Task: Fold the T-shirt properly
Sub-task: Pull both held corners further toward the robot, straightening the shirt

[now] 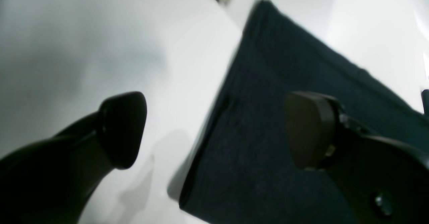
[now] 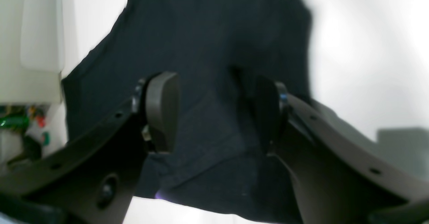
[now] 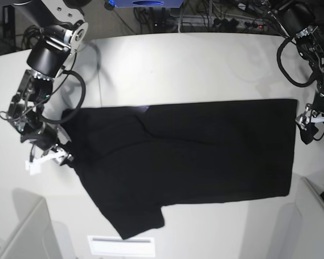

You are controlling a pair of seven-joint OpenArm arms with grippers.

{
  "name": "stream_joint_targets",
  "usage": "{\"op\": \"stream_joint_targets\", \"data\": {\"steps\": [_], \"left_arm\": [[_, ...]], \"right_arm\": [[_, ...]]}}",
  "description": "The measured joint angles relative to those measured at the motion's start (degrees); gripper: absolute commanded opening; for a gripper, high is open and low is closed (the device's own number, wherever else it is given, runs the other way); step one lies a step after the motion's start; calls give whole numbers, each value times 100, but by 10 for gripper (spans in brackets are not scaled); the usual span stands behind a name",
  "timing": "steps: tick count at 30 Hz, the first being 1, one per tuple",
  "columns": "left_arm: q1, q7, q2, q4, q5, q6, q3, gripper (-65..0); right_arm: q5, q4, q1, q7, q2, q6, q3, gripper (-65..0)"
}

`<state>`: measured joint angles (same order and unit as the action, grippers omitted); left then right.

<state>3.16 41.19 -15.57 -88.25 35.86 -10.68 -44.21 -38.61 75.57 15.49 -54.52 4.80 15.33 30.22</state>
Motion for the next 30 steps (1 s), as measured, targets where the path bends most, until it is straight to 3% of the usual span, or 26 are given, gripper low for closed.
{"op": "stream_joint_targets", "data": {"steps": [1,5,7,10,17,22,26,30], "left_arm": [[33,2,20,-179,33,-39,-103,-18],[529,-114,234,-870,55,-39,-531,-18],[769,-35,490,-929,-7,-2,-632,-18],[1016,44,691,-931,15,-46,-651,-18],[1353,2,688,-916,15,-52,-638,-18],[1303,-17,671,-599,17,-70,-636,-18],[1305,-17,680,-413,22,-483,-634,-18],[1207,-22,682,-136,15,-479,-638,-18]], "right_arm": [[-33,247,-107,-70,-13,-24,61,-330],[-31,1408,-824,-164,-173,-1259,129,-299],[-48,1792,-1217,-223,-291,-1670,127,-263],[-57,2103,-1685,-227,-459,-1792,133,-252],[-37,1725,-2065,-107,-494,-2024,144,-251],[-76,1316,-2050,393,-466,-2031,146,-252],[-223,979,-1952,820,-424,-1969,144,-252],[-227,732,-1755,868,-396,-1930,144,-252]]}}
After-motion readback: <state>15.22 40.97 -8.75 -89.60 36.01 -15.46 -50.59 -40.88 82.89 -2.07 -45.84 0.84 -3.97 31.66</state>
